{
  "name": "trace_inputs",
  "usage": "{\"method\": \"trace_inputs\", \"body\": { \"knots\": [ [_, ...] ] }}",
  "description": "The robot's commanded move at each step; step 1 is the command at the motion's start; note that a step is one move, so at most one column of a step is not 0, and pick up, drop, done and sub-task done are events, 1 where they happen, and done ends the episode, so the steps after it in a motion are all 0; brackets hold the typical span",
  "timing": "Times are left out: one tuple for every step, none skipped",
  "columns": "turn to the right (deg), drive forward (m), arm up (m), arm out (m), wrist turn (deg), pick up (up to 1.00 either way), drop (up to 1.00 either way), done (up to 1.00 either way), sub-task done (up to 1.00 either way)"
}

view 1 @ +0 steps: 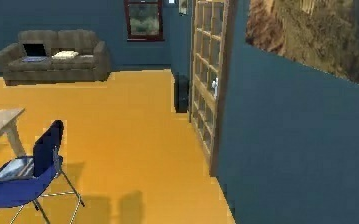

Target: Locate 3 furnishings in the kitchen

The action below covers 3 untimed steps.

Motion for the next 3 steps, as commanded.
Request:
{"method": "trace_inputs", "body": {
  "knots": [
    [3.0,0.0,0.0,0.0,0.0,0.0,0.0,0.0,0.0],
    [0.0,0.65,0.0,0.0,0.0,0.0,0.0,0.0,0.0],
    [-12.0,0.0,0.0,0.0,0.0,0.0,0.0,0.0,0.0]
  ]
}}
